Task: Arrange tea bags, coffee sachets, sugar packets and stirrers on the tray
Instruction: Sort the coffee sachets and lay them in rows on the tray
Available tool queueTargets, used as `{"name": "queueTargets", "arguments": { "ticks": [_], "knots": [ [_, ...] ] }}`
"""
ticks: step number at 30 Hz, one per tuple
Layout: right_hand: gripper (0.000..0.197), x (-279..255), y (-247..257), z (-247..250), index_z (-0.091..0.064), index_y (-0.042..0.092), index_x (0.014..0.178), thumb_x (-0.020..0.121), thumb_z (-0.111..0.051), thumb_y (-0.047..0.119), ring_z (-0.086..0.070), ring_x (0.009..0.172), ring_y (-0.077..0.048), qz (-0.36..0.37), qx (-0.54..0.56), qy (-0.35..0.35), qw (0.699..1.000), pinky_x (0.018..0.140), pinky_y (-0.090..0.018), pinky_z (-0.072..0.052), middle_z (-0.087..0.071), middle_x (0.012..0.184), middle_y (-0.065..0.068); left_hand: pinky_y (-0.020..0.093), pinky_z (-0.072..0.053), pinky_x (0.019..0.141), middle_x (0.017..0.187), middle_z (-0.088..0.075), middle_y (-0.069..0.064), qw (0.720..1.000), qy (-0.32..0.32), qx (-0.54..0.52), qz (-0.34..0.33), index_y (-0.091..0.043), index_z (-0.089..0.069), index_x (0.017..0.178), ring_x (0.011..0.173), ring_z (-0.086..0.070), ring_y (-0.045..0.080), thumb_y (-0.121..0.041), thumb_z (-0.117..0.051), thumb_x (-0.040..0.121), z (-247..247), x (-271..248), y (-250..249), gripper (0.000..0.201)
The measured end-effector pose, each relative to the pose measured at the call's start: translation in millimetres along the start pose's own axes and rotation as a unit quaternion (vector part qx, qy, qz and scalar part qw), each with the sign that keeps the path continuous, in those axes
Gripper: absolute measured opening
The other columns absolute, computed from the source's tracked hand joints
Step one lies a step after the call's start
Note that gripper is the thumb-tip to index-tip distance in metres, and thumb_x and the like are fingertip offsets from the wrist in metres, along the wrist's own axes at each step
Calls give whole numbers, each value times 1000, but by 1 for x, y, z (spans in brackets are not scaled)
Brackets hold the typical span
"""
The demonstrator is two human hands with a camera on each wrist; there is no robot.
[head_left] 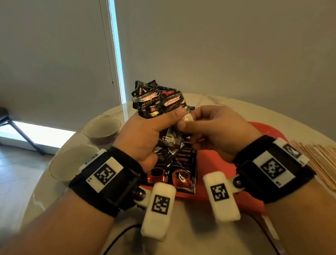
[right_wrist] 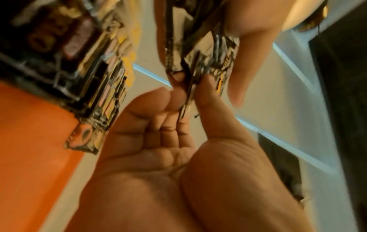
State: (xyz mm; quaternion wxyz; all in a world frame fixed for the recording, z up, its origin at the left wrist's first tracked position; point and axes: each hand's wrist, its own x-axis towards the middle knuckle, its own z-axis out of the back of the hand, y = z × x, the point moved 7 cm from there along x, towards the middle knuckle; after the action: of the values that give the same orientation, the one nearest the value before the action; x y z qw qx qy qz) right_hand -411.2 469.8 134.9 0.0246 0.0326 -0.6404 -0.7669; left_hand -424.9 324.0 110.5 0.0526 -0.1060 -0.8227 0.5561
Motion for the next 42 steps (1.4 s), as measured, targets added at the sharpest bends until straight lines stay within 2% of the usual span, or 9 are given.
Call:
{"name": "queueTargets", "arguments": {
  "ticks": [6,11,15,22,25,29,35,39,42],
  "knots": [
    [27,4,9,16,-58,13,82,72,-80,1,-45,51,-14,40,132,-60,989,46,-24,-43,-59,79,-13,67,-53,100,125,-72,25,996,-19,-44,77,-1,-67,129,113,-71,46,-5,-77,68,8,3,5,63],
    [32,0,25,17,-52,19,67,79,-68,-6,-53,53,-19,134,-34,-81,987,46,-28,-44,-58,70,-8,59,-61,85,107,-77,23,997,-79,3,8,-2,-69,119,93,-77,40,2,-69,89,11,1,1,31],
    [20,-4,21,-14,-64,15,83,79,-80,4,-50,49,-9,123,-162,13,979,53,-26,-44,-54,53,7,48,-62,73,102,-76,21,997,-73,10,-6,-3,-70,120,90,-75,38,3,-64,88,6,-3,1,33],
    [24,-2,20,-9,-73,12,91,99,-64,34,-41,50,-14,82,-9,4,997,51,-30,-38,-47,59,2,61,-54,101,125,-72,25,997,-16,-76,22,-6,-69,131,114,-71,45,-33,-67,98,1,-3,0,43],
    [15,0,20,-6,-66,13,101,97,-68,27,-40,44,-11,92,-16,-38,995,45,-27,-37,-50,58,3,60,-57,94,117,-72,28,999,18,-35,-13,1,-68,127,106,-71,46,-18,-73,86,-3,-3,-3,46],
    [46,5,14,8,-55,21,117,81,-84,27,-48,44,-8,69,10,-95,993,44,-27,-39,-57,74,0,70,-54,96,119,-68,36,998,26,12,-62,5,-70,120,109,-69,53,2,-69,82,-2,-3,-8,38],
    [13,4,19,20,-67,15,83,93,-71,23,-57,55,-10,64,108,-119,985,56,-31,-54,-63,64,6,75,-53,93,115,-73,30,998,27,31,-52,3,-71,116,105,-73,49,5,-75,86,-3,-4,-5,31],
    [31,8,7,23,-70,10,106,87,-77,34,-69,81,-25,-14,193,-106,975,83,-45,-60,-71,89,-7,73,-53,95,118,-72,30,996,56,36,-60,5,-68,124,108,-72,48,4,-76,86,-5,-4,-8,39],
    [30,5,9,19,-70,10,99,85,-78,36,-65,74,-23,-23,234,-91,968,90,-46,-53,-64,76,-3,73,-53,95,120,-71,31,997,55,21,-59,5,-66,127,109,-72,49,3,-76,85,-3,-3,-9,43]
  ]
}}
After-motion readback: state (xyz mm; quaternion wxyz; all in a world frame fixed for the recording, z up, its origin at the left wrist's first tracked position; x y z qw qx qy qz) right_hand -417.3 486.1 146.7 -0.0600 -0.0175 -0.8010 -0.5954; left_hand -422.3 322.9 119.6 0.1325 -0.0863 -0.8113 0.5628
